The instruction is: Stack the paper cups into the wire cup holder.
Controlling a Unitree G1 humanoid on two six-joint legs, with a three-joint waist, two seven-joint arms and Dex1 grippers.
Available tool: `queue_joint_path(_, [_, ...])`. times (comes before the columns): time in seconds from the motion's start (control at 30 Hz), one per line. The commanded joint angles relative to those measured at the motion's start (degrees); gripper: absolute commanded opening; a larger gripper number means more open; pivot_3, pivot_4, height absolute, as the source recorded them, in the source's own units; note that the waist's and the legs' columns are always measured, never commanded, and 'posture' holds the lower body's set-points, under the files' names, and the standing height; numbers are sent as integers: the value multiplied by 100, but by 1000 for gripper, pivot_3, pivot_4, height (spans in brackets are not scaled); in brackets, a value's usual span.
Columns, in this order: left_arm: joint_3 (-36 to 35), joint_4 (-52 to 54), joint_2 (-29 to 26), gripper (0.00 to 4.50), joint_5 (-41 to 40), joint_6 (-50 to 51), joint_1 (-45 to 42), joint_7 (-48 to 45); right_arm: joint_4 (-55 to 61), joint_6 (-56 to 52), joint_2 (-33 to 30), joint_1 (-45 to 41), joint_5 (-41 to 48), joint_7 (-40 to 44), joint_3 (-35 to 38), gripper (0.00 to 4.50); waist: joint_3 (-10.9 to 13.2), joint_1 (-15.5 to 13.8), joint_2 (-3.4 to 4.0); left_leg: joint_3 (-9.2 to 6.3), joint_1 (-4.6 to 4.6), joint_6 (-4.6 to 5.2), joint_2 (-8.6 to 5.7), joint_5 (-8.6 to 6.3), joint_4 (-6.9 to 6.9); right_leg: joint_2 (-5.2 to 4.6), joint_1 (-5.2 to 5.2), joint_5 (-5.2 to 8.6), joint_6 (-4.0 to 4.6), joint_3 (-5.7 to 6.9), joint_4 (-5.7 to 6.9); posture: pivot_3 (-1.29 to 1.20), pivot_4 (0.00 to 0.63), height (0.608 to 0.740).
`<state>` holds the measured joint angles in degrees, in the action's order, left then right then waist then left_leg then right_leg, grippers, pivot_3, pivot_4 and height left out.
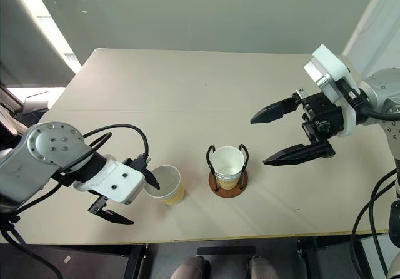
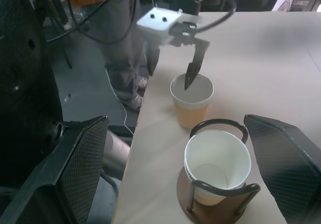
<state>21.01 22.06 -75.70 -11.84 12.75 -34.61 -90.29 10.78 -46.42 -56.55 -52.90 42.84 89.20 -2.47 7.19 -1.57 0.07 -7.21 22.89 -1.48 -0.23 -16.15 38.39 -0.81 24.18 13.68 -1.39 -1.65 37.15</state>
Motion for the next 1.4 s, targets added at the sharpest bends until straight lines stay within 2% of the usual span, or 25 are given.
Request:
queue_joint_path(0.03, [51,-58,123,3943,258,-233,-42,-221,134,330,-41,51,-103,86,102,4500,0,0,0,0,0,0,0,0,0,0,0,0,0,0,1,0,150,740])
queue_joint_path(0.4, [284,-375,391,105,139,-353,-628,-221,128,459,-38,129,-151,57,104,4500,0,-4,0,0,1,0,0,0,2,0,0,0,0,1,2,0,150,740])
queue_joint_path(0.7, [423,-896,614,45,-306,-26,-1519,-221,-154,961,95,184,-386,50,124,4500,0,-9,-1,-1,2,0,0,0,6,0,0,0,-1,2,2,0,150,740])
queue_joint_path(1.03, [531,-2184,1493,45,-686,397,-3493,-221,-909,1894,-142,315,-1089,330,-106,4500,0,-21,0,-3,13,2,-1,-1,16,-2,-1,-4,-6,5,4,0,150,740])
queue_joint_path(1.27, [953,-2854,2050,45,-1006,285,-4484,-221,-725,1810,-514,612,-855,330,-130,4500,0,-39,-1,-2,24,3,0,-1,3,-2,-1,-9,-15,6,-4,0,150,740])
queue_joint_path(1.4, [1153,-3230,2382,45,-1127,186,-4875,-221,-556,1565,-610,678,-702,322,124,4500,0,-39,-1,1,29,4,-1,-2,9,-2,-1,-14,-23,3,-10,0,150,740])
